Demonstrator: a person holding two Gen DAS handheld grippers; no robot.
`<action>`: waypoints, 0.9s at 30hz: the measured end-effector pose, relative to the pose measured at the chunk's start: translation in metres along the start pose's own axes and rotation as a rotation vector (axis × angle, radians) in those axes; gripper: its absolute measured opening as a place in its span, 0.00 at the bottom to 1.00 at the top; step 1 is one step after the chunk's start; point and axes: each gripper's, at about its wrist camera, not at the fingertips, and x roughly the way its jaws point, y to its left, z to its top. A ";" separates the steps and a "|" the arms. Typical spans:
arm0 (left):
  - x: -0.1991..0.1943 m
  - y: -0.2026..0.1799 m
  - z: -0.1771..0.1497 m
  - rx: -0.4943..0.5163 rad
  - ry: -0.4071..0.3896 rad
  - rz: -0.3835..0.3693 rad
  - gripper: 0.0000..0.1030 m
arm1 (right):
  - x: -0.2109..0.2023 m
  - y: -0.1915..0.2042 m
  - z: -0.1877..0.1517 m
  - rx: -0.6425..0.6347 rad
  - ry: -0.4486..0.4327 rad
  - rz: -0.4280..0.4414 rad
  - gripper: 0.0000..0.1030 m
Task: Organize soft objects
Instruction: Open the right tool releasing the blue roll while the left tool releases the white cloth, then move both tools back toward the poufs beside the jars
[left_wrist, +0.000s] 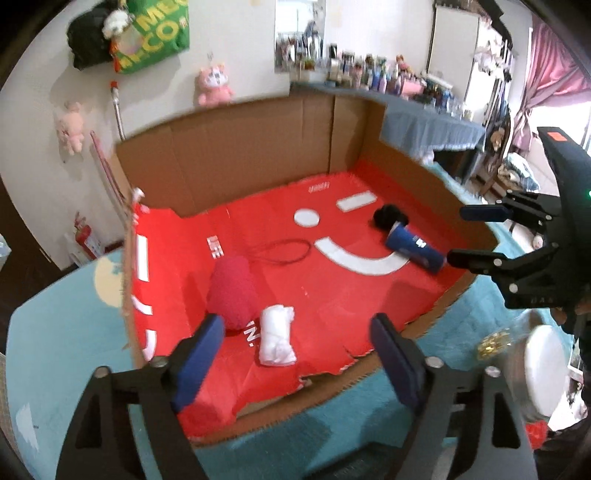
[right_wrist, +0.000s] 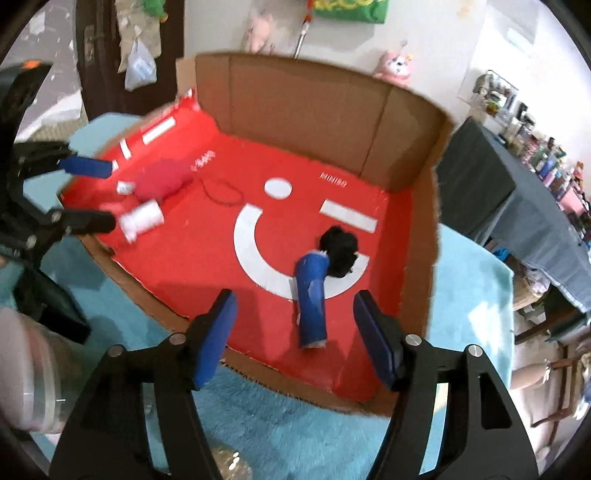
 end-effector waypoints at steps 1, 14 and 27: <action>-0.008 -0.002 -0.001 -0.004 -0.022 0.005 0.89 | -0.010 -0.002 0.001 0.015 -0.020 -0.008 0.63; -0.118 -0.055 -0.037 -0.053 -0.348 0.060 1.00 | -0.148 0.029 -0.036 0.073 -0.325 -0.150 0.73; -0.152 -0.096 -0.117 -0.137 -0.485 0.082 1.00 | -0.211 0.087 -0.122 0.160 -0.536 -0.180 0.89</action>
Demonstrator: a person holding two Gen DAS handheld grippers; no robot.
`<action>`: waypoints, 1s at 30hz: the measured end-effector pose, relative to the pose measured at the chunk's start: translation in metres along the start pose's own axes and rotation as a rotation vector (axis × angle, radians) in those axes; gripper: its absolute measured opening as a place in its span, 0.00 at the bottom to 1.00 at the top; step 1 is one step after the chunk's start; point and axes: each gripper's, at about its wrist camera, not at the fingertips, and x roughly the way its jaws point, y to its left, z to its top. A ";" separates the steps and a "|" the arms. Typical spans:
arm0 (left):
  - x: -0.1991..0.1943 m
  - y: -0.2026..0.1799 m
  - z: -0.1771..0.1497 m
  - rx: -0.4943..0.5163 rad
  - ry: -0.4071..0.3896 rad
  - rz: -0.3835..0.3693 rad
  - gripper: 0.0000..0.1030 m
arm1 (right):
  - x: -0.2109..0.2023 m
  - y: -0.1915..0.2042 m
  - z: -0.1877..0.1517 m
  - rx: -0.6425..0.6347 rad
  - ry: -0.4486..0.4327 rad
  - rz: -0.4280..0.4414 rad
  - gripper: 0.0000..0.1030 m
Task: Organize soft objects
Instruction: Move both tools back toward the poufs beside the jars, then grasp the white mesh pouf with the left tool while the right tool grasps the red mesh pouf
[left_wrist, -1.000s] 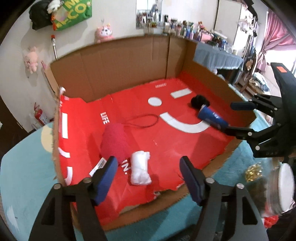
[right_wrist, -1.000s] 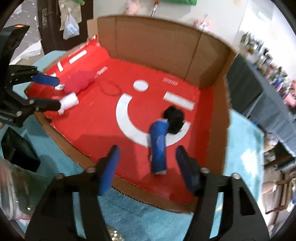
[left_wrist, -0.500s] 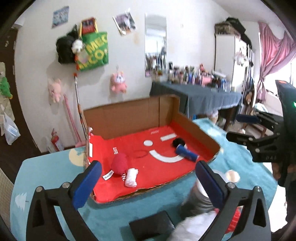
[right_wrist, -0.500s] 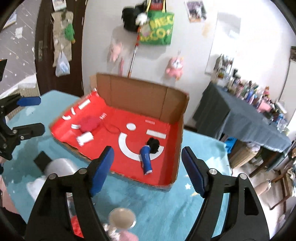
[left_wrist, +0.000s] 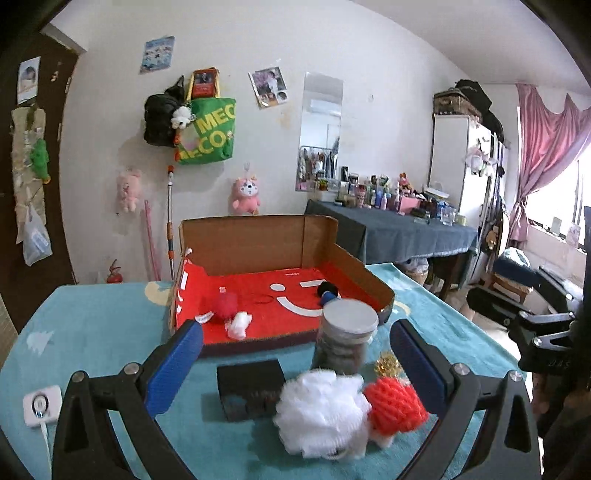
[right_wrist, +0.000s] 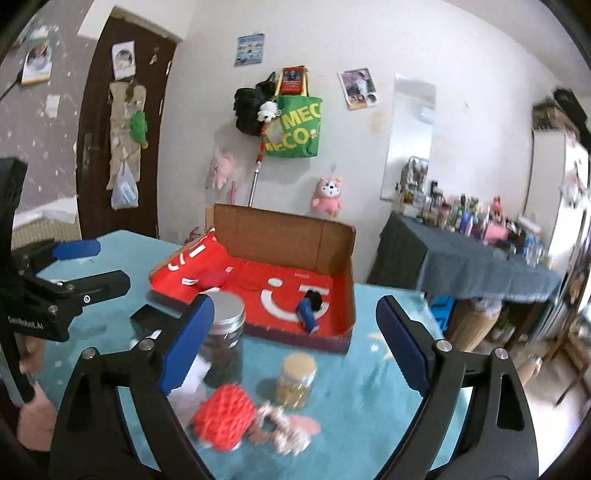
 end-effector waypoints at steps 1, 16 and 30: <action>-0.002 -0.001 -0.005 -0.008 -0.003 0.011 1.00 | -0.002 0.000 -0.007 0.019 0.004 0.004 0.89; 0.020 -0.005 -0.082 -0.078 0.166 -0.021 1.00 | 0.011 0.005 -0.093 0.137 0.150 0.049 0.90; 0.055 -0.002 -0.086 -0.058 0.235 -0.048 0.98 | 0.042 0.010 -0.110 0.148 0.219 0.211 0.90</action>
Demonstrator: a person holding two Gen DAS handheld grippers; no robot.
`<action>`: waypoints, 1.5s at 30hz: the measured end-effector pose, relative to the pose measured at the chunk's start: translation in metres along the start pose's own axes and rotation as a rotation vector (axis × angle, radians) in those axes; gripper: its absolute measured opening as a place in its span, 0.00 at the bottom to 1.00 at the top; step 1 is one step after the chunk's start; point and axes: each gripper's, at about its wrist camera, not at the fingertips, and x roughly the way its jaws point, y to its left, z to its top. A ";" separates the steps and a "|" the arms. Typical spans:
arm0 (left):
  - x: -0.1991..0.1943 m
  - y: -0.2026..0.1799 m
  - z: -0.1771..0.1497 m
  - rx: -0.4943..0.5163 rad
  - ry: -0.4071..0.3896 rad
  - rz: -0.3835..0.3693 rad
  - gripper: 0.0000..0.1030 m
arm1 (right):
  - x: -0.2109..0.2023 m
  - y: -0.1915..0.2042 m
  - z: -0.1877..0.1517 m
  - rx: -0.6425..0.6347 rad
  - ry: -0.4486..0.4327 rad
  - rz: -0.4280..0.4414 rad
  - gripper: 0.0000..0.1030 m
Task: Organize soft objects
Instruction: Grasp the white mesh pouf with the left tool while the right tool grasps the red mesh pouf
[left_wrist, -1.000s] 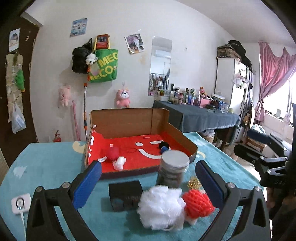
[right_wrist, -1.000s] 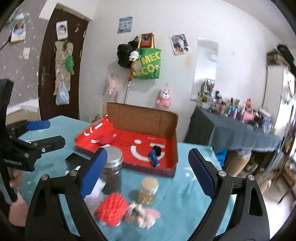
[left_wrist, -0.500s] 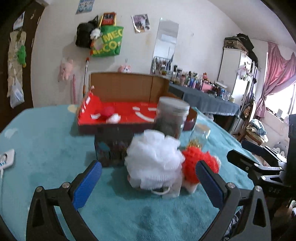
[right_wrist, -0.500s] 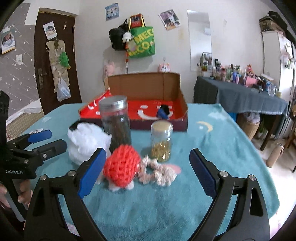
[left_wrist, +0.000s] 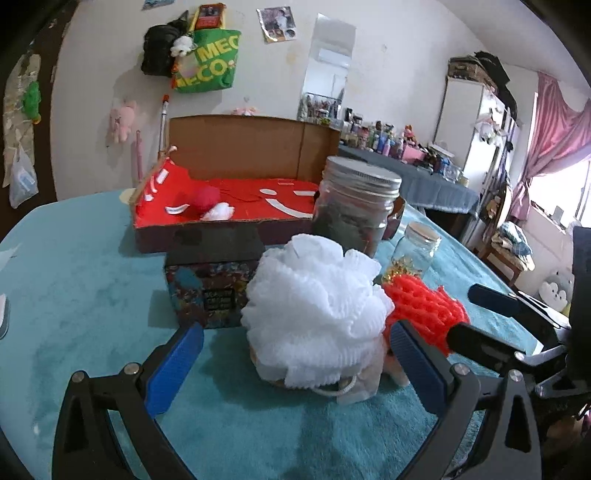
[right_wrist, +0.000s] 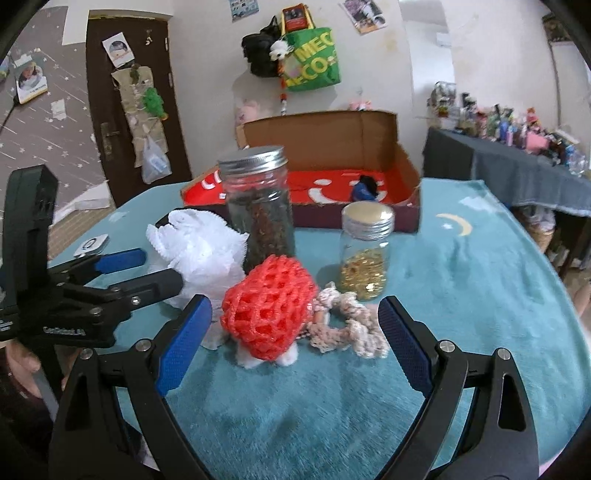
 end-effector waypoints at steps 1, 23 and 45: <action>0.003 0.000 0.001 0.002 0.010 -0.007 0.91 | 0.003 0.000 0.000 0.000 0.005 0.012 0.90; -0.001 0.004 -0.004 -0.026 0.053 -0.116 0.27 | 0.003 0.004 -0.005 0.022 -0.008 0.141 0.29; -0.037 0.011 0.002 -0.024 -0.026 -0.113 0.23 | -0.017 0.001 -0.001 0.025 -0.058 0.126 0.29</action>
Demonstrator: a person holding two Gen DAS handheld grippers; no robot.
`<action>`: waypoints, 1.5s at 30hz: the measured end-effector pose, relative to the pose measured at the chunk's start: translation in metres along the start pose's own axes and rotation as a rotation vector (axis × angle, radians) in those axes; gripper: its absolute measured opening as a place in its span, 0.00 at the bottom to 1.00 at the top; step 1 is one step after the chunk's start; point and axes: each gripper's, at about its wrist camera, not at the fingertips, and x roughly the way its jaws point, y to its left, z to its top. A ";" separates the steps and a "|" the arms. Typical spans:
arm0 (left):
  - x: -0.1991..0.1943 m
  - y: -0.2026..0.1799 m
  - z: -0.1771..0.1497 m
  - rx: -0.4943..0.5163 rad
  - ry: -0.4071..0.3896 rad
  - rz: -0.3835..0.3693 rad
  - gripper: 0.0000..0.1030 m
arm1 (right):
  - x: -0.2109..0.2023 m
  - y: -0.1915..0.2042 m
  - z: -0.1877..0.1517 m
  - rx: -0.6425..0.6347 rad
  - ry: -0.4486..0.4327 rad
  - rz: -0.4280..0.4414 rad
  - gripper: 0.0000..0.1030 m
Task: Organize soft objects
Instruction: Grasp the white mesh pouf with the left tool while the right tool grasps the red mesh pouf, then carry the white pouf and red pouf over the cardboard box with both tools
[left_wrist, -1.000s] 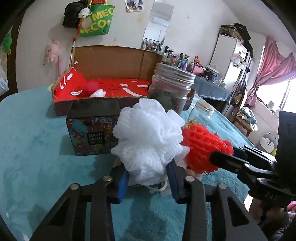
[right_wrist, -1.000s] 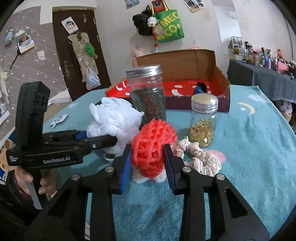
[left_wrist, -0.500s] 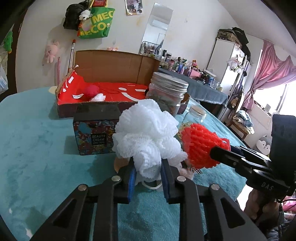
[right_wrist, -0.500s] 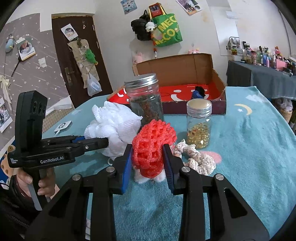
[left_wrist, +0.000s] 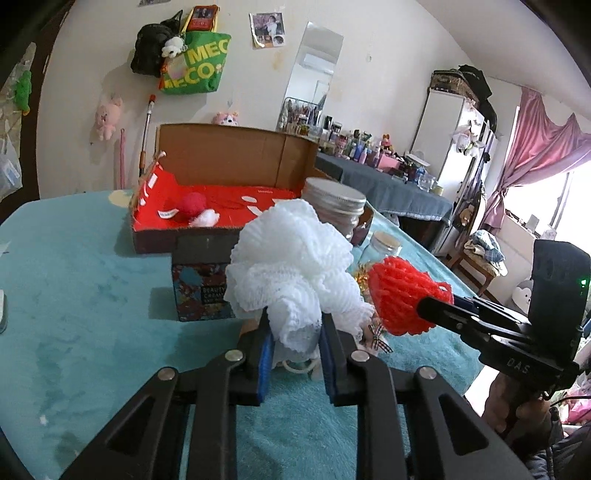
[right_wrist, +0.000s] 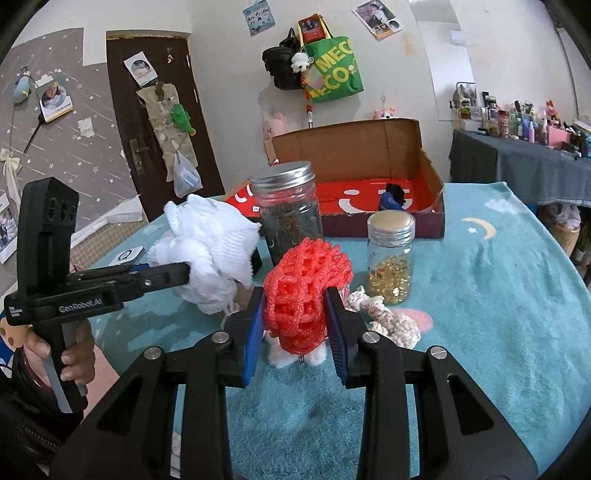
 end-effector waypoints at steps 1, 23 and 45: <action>-0.002 0.000 0.000 0.000 -0.006 0.000 0.23 | -0.001 -0.001 0.001 0.002 -0.002 0.000 0.29; -0.026 0.019 0.047 -0.008 -0.106 0.065 0.22 | -0.030 -0.030 0.049 0.017 -0.101 -0.093 0.29; 0.054 0.040 0.150 0.133 0.019 0.003 0.22 | 0.050 -0.054 0.158 -0.139 -0.017 -0.019 0.29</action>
